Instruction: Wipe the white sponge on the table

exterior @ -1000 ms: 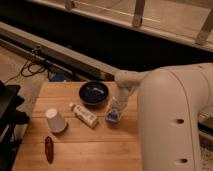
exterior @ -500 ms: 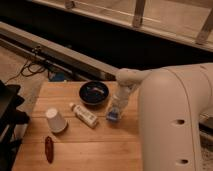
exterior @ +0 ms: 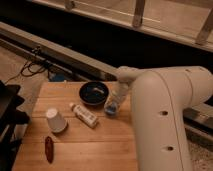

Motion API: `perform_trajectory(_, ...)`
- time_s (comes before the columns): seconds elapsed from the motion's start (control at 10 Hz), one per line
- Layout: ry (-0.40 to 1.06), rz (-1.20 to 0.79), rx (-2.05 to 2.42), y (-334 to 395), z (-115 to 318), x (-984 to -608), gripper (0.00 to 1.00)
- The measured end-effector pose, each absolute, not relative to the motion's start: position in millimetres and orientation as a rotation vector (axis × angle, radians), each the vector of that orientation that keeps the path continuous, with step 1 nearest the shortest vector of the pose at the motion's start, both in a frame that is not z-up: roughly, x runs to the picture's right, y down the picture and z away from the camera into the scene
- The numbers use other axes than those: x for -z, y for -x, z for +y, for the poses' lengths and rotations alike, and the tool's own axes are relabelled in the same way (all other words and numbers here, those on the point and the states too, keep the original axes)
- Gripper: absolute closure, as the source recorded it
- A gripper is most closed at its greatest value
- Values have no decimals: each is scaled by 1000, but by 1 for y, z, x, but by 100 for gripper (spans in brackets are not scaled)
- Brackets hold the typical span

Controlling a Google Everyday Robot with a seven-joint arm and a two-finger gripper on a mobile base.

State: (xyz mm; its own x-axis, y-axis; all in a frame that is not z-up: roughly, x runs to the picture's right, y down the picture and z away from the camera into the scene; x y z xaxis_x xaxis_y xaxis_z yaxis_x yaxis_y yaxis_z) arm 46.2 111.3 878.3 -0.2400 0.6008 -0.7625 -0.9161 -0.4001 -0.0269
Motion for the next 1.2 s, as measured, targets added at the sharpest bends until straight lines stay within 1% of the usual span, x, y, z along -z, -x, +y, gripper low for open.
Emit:
perform_trajectory(0.2,779,522,-1897,-65,96,-890,86)
perform_trajectory(0.3,749,542,-1924,-80,95,-892,86)
perform_trajectory(0.5,703,592,-1997,-114,96,-900,86)
perform_trajectory(0.7,668,659,-2084,-161,107,-902,86)
perform_trajectory(1.0,641,724,-2148,-206,132,-884,86)
perform_trajectory(1.2,650,706,-2119,-209,139,-867,86)
